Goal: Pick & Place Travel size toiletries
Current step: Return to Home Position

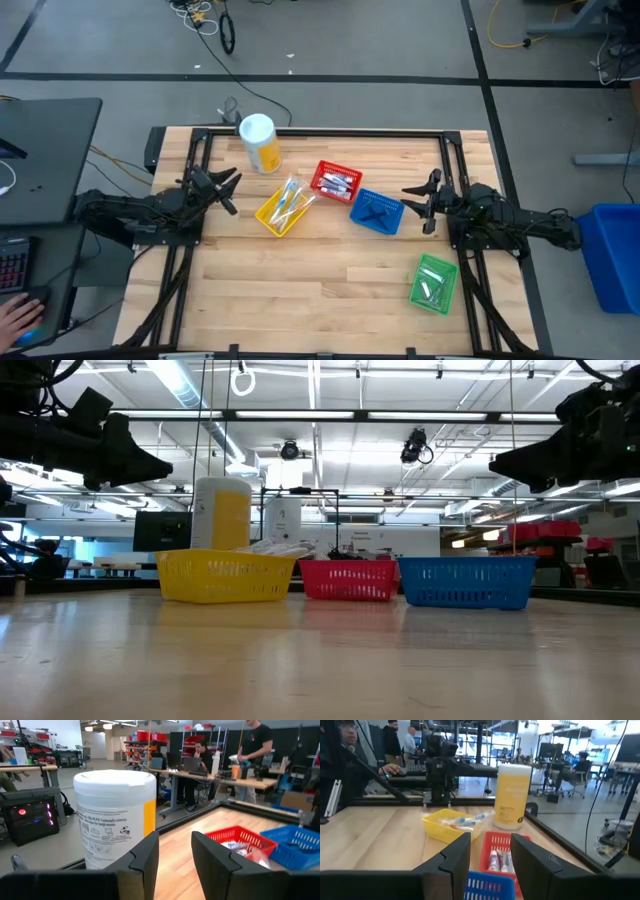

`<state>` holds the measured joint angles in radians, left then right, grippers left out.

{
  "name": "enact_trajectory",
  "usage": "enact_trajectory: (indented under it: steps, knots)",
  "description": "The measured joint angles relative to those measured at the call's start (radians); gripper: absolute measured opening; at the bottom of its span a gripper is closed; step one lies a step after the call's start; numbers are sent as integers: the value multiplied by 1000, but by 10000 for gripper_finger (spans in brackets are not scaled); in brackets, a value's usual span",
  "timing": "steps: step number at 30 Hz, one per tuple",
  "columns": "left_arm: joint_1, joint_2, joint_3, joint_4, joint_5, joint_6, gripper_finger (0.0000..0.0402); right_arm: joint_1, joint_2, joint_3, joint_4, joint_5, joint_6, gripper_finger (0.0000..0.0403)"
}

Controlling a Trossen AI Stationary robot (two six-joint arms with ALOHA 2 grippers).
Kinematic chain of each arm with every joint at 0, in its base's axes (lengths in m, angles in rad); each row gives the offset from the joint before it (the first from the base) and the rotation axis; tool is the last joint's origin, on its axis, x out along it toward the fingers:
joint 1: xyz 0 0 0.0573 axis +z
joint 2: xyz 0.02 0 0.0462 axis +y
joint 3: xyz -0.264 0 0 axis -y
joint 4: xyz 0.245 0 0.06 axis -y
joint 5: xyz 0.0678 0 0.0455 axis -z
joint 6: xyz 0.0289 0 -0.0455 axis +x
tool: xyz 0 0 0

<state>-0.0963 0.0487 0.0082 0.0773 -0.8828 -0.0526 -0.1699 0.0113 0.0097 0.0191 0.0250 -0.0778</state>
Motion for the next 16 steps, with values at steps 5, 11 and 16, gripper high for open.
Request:
enact_trajectory:
  steps: [5,11,16]
  knots:
    - [0,20,0,-2,8,7,122,0,0,0,-8,0,32,146]
    - [0,19,0,-2,11,7,122,0,0,0,-8,0,36,150]
    - [0,19,-1,1,11,8,122,0,0,0,-8,-1,36,150]
